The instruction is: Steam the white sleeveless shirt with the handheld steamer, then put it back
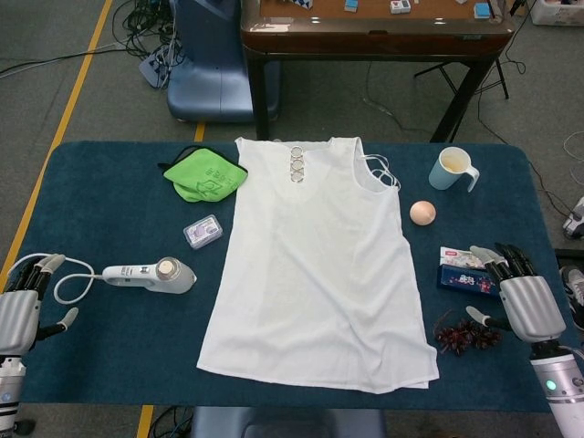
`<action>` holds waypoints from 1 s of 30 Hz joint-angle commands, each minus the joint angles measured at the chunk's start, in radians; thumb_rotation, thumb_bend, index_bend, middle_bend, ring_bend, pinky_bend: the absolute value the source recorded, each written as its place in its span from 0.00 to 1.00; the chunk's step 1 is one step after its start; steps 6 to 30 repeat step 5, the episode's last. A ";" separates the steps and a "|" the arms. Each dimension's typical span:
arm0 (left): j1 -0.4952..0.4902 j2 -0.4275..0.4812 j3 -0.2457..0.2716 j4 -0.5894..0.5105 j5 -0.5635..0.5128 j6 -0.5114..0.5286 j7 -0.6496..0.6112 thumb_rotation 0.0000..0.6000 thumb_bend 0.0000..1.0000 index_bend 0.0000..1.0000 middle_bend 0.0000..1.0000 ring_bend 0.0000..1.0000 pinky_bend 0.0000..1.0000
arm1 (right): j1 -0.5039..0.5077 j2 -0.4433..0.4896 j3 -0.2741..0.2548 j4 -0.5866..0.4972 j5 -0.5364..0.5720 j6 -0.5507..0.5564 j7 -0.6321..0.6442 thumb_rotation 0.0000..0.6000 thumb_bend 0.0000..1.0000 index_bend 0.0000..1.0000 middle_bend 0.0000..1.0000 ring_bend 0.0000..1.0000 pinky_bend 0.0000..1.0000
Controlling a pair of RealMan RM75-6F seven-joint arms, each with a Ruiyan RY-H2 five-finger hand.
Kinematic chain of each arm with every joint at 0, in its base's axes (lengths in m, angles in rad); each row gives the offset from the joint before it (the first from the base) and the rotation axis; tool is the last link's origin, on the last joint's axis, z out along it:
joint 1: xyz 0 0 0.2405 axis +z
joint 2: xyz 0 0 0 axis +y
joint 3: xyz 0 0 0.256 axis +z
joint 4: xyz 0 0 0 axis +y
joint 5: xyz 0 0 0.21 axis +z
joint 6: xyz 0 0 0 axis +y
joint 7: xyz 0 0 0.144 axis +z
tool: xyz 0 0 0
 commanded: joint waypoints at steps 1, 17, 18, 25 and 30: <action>0.005 -0.003 0.002 -0.004 0.016 0.003 0.001 1.00 0.20 0.16 0.16 0.10 0.27 | -0.007 -0.003 -0.001 -0.003 0.002 0.005 -0.008 1.00 0.07 0.12 0.20 0.09 0.08; 0.011 -0.011 0.000 0.001 0.030 0.005 0.000 1.00 0.20 0.20 0.18 0.12 0.27 | -0.022 -0.002 -0.001 -0.018 0.013 0.011 -0.027 1.00 0.07 0.12 0.20 0.09 0.08; 0.011 -0.011 0.000 0.001 0.030 0.005 0.000 1.00 0.20 0.20 0.18 0.12 0.27 | -0.022 -0.002 -0.001 -0.018 0.013 0.011 -0.027 1.00 0.07 0.12 0.20 0.09 0.08; 0.011 -0.011 0.000 0.001 0.030 0.005 0.000 1.00 0.20 0.20 0.18 0.12 0.27 | -0.022 -0.002 -0.001 -0.018 0.013 0.011 -0.027 1.00 0.07 0.12 0.20 0.09 0.08; 0.011 -0.011 0.000 0.001 0.030 0.005 0.000 1.00 0.20 0.20 0.18 0.12 0.27 | -0.022 -0.002 -0.001 -0.018 0.013 0.011 -0.027 1.00 0.07 0.12 0.20 0.09 0.08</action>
